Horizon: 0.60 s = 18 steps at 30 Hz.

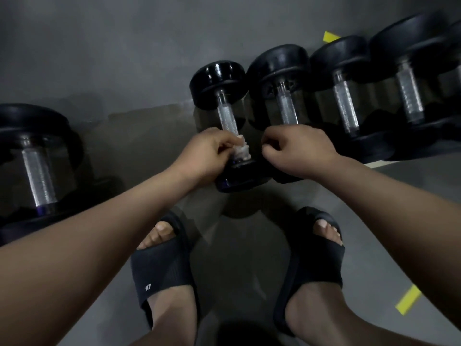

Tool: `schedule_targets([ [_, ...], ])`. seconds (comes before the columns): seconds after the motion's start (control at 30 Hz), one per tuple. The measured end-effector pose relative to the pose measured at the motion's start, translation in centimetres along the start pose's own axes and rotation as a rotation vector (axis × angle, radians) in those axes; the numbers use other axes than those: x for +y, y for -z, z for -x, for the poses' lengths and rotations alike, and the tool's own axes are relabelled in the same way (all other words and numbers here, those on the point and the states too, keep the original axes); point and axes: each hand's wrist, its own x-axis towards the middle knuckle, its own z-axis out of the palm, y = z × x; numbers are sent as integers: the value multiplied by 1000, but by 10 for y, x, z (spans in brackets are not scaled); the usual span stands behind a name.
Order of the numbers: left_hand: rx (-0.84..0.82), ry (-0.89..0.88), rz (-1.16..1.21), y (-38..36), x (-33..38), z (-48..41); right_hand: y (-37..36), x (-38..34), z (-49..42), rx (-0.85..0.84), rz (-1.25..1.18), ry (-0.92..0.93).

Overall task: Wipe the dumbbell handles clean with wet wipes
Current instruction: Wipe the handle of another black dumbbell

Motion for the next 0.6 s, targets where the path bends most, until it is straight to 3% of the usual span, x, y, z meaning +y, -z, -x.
schedule_targets([
  [0.2, 132, 161, 171, 2, 4, -4, 12, -23, -21, -17, -317, -2],
  [0.33, 21, 155, 176, 6, 0, 3, 3, -38, -31, -143, -375, -46],
  [0.47, -20, 243, 119, 25, 0, 12, 0, -40, -38, -150, -384, -82],
  [0.6, -246, 274, 51, 37, 4, 22, -5, -37, -45, -119, -447, -192],
])
